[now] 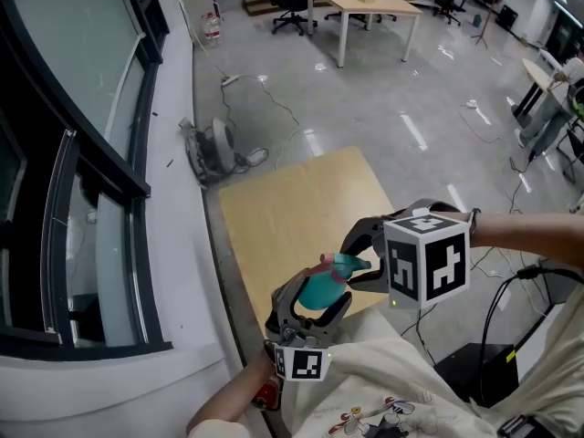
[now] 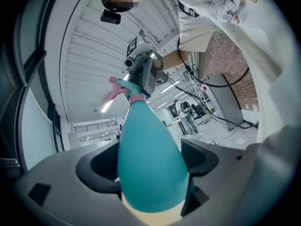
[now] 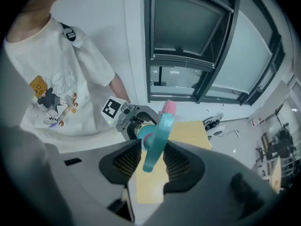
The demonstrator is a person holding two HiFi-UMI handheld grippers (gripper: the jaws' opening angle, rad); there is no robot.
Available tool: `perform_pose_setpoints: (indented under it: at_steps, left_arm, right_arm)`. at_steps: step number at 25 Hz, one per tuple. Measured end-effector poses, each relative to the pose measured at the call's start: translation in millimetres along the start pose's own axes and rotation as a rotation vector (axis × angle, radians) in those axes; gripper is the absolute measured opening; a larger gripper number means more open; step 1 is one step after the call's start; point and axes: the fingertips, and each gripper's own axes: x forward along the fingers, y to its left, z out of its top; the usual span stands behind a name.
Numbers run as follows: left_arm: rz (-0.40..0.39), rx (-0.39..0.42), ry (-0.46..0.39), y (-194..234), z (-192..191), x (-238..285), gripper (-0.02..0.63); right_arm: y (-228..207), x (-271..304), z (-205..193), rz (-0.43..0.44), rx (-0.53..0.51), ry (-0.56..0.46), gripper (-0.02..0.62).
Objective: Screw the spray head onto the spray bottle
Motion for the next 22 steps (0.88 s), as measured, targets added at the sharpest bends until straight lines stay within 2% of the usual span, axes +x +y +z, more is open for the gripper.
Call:
perform_pose_setpoints:
  at_steps: [4,6,10,12,14,16,20,22]
  left_arm:
    - [-0.012,0.026,-0.012,-2,6,3,0.408]
    - [-0.042,0.017,-0.010,-4,7,3,0.408]
    - [-0.121,-0.018,-0.001,-12,12,2,0.408]
    - [-0.109,0.006,0.019,-12,12,1,0.408]
    - [-0.042,0.059,0.062,-7,9,2,0.408]
    - [0.042,0.112,0.109,-1,4,3,0.408]
    - [0.192,0.192,0.135,9,-4,3,0.408]
    - [0.250,0.204,0.133,13,-4,3,0.408]
  right_arm:
    - [4,1,0,0.015,-0.045,0.021,0.137]
    - [7,0,-1,0.011,-0.135,0.047,0.129]
    - [14,-2,-6,-0.015,-0.411,0.101,0.127]
    - [15,-2,-9,-0.029,-0.438,0.119,0.127]
    - [12,-1,-9,-0.039,-0.348,0.116,0.127]
    - [7,2,-8,-0.040,-0.188,0.100,0.127]
    - [-5,8,-5,-0.004,0.264,0.032,0.127]
    - [-11,7,-2,0.020,0.498,-0.028,0.127]
